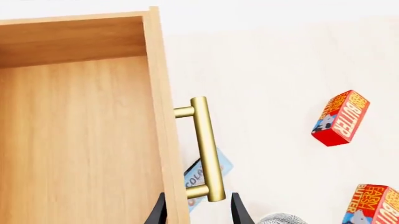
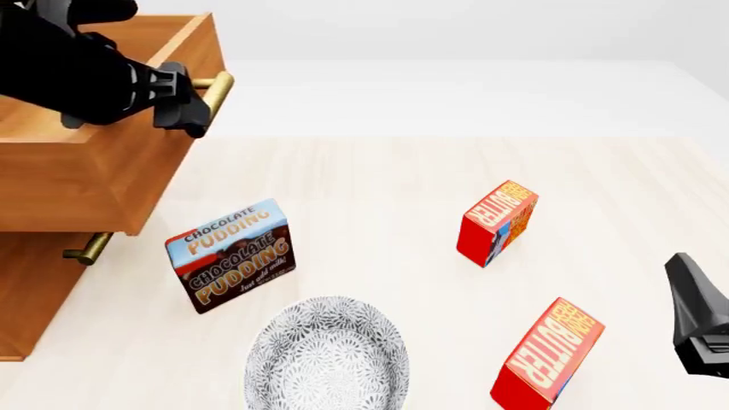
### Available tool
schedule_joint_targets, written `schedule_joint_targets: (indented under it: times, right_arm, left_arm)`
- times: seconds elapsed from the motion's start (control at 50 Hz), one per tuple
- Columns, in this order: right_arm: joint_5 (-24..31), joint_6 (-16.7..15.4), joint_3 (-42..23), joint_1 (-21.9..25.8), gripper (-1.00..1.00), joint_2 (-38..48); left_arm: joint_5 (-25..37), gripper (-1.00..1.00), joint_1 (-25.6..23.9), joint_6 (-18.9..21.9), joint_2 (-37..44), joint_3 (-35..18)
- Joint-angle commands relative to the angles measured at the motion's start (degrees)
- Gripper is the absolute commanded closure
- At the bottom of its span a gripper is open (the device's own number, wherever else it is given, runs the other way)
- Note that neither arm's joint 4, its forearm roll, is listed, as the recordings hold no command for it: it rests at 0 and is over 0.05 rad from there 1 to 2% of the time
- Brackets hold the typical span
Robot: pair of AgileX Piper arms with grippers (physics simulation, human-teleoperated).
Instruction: Put the butter at the front in the top drawer of the cabinet and close it.
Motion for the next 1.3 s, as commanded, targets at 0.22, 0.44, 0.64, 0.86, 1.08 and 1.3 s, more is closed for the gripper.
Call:
schedule_joint_targets:
  times: [0.22, 0.44, 0.64, 0.86, 1.08, 1.3]
  right_arm:
    - [-0.1, 0.1, 0.0, 0.0, -1.00, 0.2]
    - [-0.1, 0.1, 0.0, 0.0, -1.00, 0.2]
    - [-0.1, 0.1, 0.0, 0.0, -1.00, 0.2]
    - [-0.1, 0.1, 0.0, 0.0, -1.00, 0.2]
    - [-0.1, 0.1, 0.0, 0.0, -1.00, 0.1]
    - [-0.1, 0.1, 0.0, 0.0, -1.00, 0.2]
  left_arm:
    - [0.8, -1.00, -4.5, 0.8, 2.0, -1.3]
    - [3.0, -1.00, -5.0, 2.1, 1.1, -3.1]
    - [7.3, -1.00, -3.7, 5.0, -1.5, -6.2]
    - [10.5, -1.00, -1.1, 8.1, -3.9, -7.1]
    - [12.7, -1.00, -2.1, 10.5, -6.7, -8.2]
    - [13.9, -1.00, -4.0, 12.1, -8.8, -9.3]
